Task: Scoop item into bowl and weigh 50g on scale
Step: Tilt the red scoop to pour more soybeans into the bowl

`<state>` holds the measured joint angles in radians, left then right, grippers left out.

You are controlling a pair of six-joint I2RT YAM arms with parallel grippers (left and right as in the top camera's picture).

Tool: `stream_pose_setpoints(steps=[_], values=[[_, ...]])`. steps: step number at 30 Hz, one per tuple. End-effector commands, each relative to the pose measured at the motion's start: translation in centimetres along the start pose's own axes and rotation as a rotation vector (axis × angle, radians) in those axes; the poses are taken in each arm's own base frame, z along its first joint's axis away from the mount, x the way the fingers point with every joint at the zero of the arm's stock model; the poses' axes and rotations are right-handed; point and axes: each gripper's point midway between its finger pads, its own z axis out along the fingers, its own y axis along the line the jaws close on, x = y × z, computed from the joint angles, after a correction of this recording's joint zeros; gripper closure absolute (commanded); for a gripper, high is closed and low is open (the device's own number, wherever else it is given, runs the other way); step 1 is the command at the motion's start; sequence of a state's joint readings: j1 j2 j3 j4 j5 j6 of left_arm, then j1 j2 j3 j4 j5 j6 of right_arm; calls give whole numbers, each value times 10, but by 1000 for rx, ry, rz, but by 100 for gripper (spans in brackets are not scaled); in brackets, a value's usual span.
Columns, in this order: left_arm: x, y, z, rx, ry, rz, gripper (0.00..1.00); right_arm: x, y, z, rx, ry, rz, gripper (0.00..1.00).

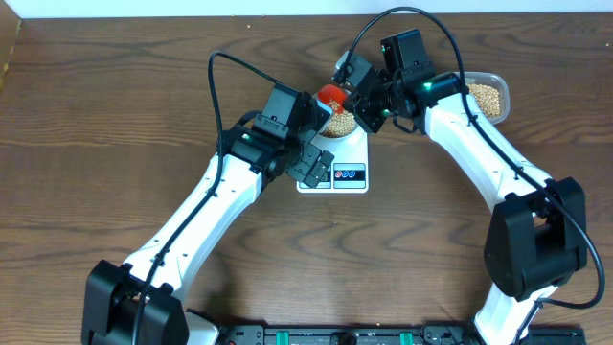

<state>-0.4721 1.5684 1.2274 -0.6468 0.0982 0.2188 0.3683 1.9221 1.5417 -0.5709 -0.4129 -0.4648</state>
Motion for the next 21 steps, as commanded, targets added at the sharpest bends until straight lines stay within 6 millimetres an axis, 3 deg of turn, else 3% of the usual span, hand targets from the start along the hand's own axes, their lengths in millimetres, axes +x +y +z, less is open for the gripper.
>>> stream_pose_setpoints(steps=[1,21], values=[[-3,2,-6,-9,-18,15,0,-16,4,-14,11,-39,-54,99],[-3,2,-6,-9,-18,15,1,-16,2,-19,-41,-70,98,99]])
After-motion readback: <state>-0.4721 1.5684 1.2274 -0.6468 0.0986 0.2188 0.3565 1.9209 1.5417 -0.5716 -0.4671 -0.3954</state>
